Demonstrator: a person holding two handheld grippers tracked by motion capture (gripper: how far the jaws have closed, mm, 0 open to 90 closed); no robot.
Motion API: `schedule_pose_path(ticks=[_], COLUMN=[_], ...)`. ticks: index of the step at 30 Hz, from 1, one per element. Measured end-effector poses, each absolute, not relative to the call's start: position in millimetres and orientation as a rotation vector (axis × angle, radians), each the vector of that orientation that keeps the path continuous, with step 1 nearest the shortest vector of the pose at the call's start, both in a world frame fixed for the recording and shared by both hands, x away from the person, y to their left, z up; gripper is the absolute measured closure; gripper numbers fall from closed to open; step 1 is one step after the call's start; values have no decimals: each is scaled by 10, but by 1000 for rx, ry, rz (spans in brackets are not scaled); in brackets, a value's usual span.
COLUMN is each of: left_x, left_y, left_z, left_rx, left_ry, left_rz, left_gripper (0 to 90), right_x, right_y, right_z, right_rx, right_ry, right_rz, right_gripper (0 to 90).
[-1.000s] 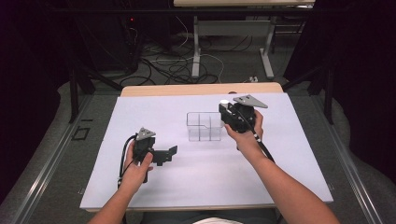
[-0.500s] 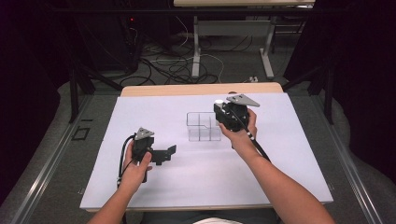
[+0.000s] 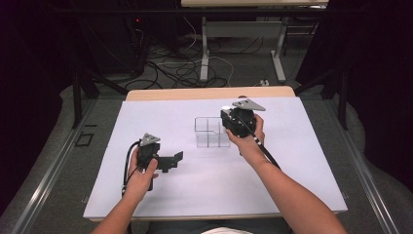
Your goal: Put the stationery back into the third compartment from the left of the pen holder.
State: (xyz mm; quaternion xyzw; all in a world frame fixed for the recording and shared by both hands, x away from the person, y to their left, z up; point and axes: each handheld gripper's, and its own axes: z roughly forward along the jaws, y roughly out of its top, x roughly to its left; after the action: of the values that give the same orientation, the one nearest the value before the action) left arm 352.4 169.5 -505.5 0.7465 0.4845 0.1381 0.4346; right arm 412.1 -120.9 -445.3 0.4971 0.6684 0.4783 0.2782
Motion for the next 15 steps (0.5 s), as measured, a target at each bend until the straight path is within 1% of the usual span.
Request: schedule_pose_path(ticks=[15], left_x=[3519], left_y=[1698], left_z=[-5056], left_rx=[1862], left_ry=[1208], left_rz=[339], left_gripper=[3], right_x=[4260], right_y=[-1161], right_z=[-4571], right_rx=[1350], right_ry=[1797], right_rz=[1252], right_gripper=[668])
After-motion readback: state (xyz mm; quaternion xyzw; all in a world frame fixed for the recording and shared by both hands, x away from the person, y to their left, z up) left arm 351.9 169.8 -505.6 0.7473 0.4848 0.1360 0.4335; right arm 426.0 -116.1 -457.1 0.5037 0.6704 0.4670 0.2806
